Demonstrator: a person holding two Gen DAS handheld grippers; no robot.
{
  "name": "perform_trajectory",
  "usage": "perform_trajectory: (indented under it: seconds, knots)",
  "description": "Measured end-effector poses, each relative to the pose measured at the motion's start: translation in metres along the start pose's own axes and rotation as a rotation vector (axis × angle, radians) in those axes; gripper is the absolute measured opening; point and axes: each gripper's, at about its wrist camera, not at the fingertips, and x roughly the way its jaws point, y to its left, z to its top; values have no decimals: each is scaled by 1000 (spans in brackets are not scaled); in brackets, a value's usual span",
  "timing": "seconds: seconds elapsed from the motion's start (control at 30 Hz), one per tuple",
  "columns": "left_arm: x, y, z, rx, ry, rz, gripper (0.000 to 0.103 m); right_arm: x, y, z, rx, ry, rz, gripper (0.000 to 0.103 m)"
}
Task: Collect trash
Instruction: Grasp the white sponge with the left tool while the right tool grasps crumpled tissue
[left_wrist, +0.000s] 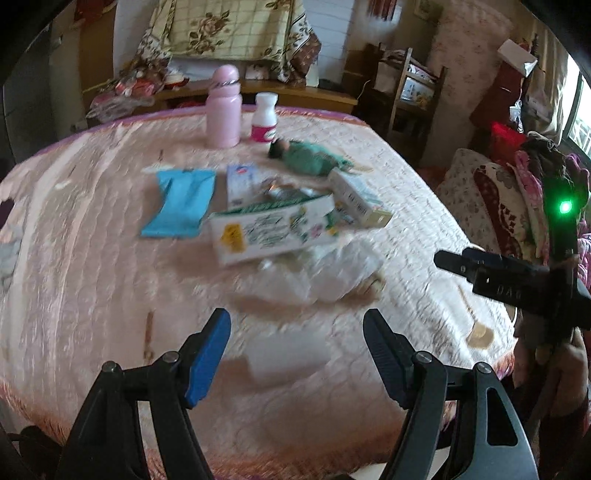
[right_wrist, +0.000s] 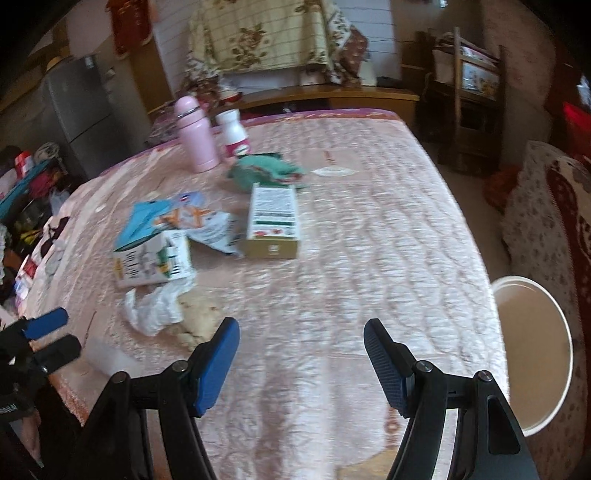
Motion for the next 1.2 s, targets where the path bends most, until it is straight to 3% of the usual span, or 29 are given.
perform_trajectory:
  seconds: [0.13,0.6,0.67,0.77,1.0,1.2]
  knots:
    - [3,11,-13,-22,12,-12,81,7,14,-1,-26,17,18,73]
    - [45,11,-26,-8,48,-36,81,14,30,-6,-52,42,35,73]
    - [49,15,-24,-26,58,-65,50,15,33,-5,-55,46,44,73]
    - [47,26,-19,-68,61,-94,45,16,40,-3,-68,50,72,73]
    - [20,46,-1,-39,-7,3,44,17,74,4,-134,53,186,73]
    - [6,71,6,-48,-32,48,44,25,114,10,-232,50,209,73]
